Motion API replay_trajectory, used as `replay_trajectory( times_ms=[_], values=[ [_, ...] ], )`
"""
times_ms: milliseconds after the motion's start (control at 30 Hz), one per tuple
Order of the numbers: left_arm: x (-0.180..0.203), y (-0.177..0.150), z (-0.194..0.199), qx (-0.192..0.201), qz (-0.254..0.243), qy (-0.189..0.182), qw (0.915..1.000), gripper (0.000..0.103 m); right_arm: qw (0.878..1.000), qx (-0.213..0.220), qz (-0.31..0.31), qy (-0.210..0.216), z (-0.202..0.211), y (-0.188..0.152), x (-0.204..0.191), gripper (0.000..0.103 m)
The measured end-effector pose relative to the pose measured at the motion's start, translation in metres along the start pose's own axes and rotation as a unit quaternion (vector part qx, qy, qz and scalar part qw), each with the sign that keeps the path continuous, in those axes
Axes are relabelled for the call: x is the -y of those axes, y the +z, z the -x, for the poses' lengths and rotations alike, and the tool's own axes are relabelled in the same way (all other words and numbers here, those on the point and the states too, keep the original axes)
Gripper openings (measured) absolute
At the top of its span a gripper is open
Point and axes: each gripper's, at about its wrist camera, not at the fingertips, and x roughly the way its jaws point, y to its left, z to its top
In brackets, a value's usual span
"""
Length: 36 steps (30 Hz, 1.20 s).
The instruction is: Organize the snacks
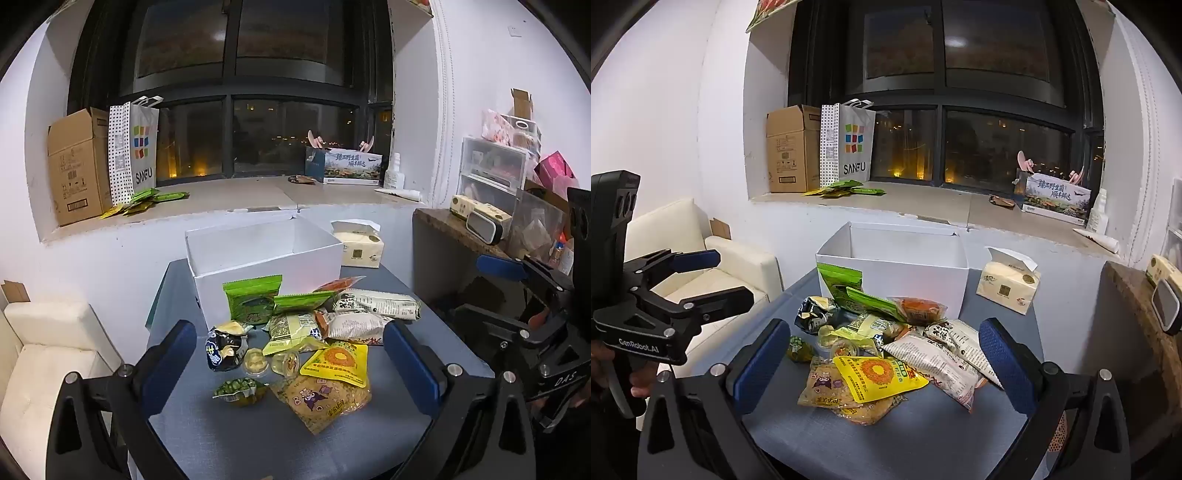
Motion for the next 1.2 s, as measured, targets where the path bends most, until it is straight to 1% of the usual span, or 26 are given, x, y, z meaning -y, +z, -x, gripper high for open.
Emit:
replay_trajectory(
  times_ms=[233, 300, 433, 467, 533, 733, 967, 1200],
  values=[
    [0.008, -0.006, 0.014, -0.004, 0.013, -0.007, 0.9999, 0.103, 1.000, -0.001, -0.011, 0.007, 0.003, 0.002, 0.004, 0.103],
    [-0.001, -0.002, 0.000, -0.011, 0.018, -0.009, 0.9997, 0.103, 1.000, 0.005, -0.006, 0.003, 0.006, 0.003, 0.000, 0.103],
    [-0.002, -0.004, 0.007, -0.007, 0.026, -0.019, 0.9995, 0.103, 1.000, 0.002, -0.006, -0.001, 0.003, 0.003, 0.000, 0.103],
    [-0.001, -0.004, 0.009, -0.007, 0.026, -0.017, 0.9995, 0.103, 1.000, 0.003, -0.005, -0.002, 0.002, 0.002, 0.000, 0.103],
    [-0.005, 0.000, 0.000, -0.010, 0.026, -0.015, 0.9995, 0.103, 1.000, 0.001, -0.007, -0.003, 0.002, 0.002, 0.000, 0.103],
    [-0.005, -0.001, 0.000, -0.013, 0.027, -0.015, 0.9994, 0.103, 1.000, 0.001, -0.004, 0.001, 0.003, 0.000, -0.002, 0.103],
    [-0.010, -0.001, 0.000, -0.015, 0.035, -0.014, 0.9992, 0.103, 1.000, -0.002, -0.014, -0.003, 0.000, -0.001, 0.001, 0.103],
    [-0.009, -0.002, 0.000, -0.018, 0.033, -0.013, 0.9992, 0.103, 1.000, -0.003, -0.014, -0.005, -0.001, -0.002, 0.001, 0.103]
  ],
)
